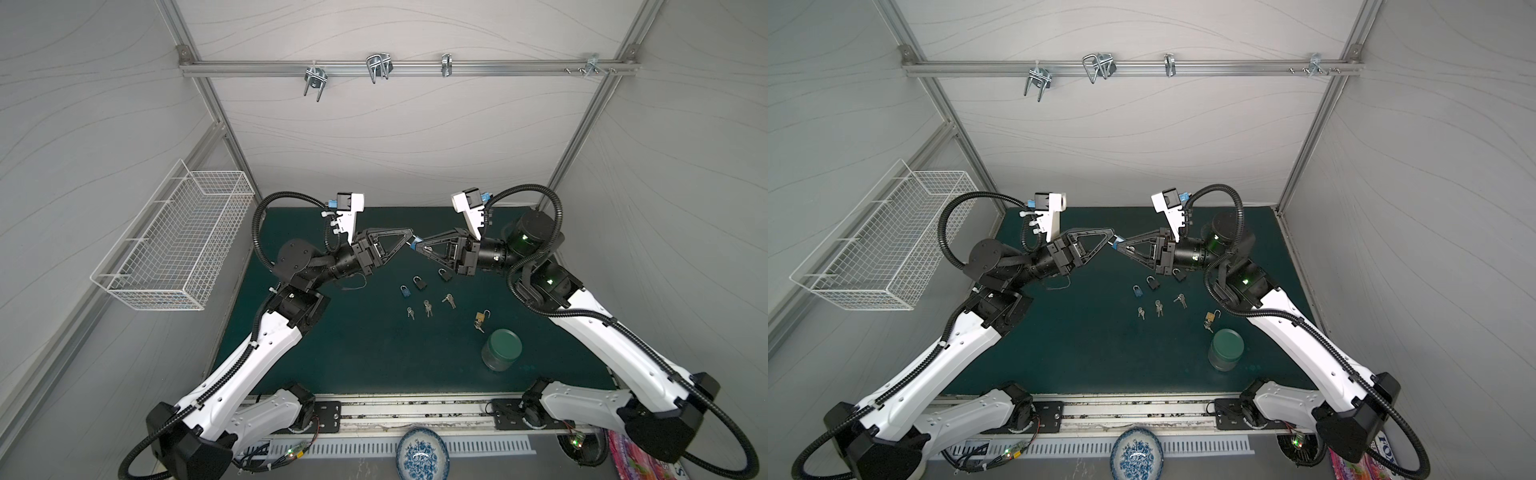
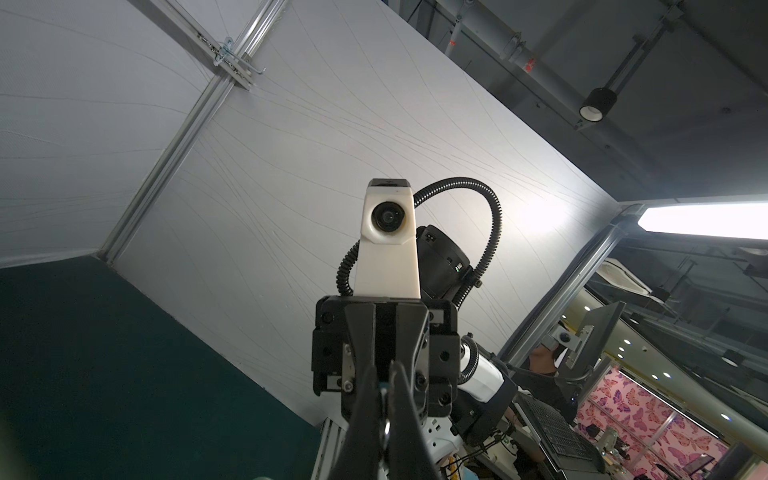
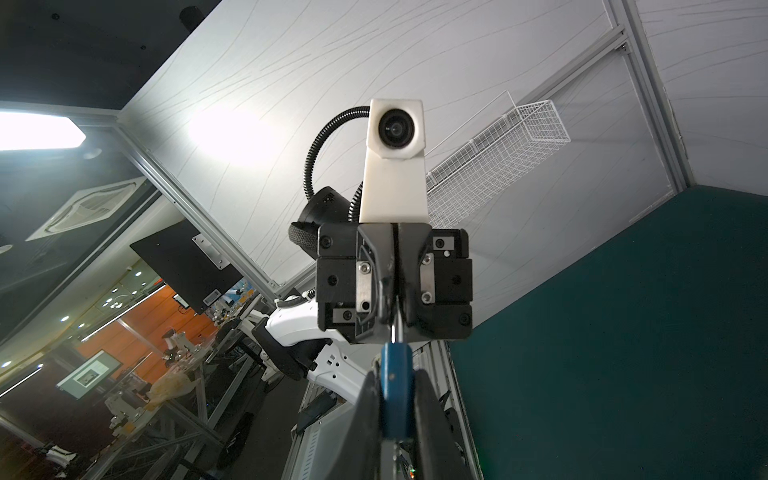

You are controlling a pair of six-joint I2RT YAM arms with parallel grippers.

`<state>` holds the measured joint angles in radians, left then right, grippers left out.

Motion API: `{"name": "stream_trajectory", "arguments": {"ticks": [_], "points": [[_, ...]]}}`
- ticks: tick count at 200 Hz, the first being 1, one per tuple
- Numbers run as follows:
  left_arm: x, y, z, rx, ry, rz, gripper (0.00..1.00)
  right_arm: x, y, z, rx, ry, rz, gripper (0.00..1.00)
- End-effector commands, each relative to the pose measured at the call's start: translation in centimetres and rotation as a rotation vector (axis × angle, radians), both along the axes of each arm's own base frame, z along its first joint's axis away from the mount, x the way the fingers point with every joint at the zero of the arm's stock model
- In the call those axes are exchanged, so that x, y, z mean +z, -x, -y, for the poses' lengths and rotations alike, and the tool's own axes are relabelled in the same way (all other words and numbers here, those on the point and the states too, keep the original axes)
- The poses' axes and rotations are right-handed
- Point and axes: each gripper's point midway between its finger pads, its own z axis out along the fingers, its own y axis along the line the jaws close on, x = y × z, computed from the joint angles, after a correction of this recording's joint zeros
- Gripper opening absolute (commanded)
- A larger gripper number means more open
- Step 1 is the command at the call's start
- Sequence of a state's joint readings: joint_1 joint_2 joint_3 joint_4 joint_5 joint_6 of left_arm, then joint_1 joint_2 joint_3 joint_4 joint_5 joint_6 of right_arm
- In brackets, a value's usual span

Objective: Lock with the key

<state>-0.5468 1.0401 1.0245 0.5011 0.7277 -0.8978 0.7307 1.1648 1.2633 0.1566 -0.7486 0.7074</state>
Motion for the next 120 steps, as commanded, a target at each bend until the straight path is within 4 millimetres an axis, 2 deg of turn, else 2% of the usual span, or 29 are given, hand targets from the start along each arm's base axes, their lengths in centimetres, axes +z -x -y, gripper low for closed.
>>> {"name": "stream_trajectory", "arguments": {"ticks": [1,80,102,120], "points": [[-3.3,3.0,2.8,-0.194,-0.128,-0.065,0.00,3.1,-1.3,0.1,-0.101,-0.085,0.126,0.00],[-6.8,5.6,6.7,-0.327,-0.244,-0.085,0.00,6.7,-1.4,-0.3,-0.090,-0.117,0.226,0.00],[-6.9,5.2,6.1,-0.296,-0.244,-0.083,0.00,6.2,-1.4,0.4,-0.128,-0.100,0.251,0.00],[-5.6,4.1,4.4,-0.234,-0.215,-0.072,0.00,5.3,-1.3,1.2,-0.151,-0.079,0.266,0.00]]}}
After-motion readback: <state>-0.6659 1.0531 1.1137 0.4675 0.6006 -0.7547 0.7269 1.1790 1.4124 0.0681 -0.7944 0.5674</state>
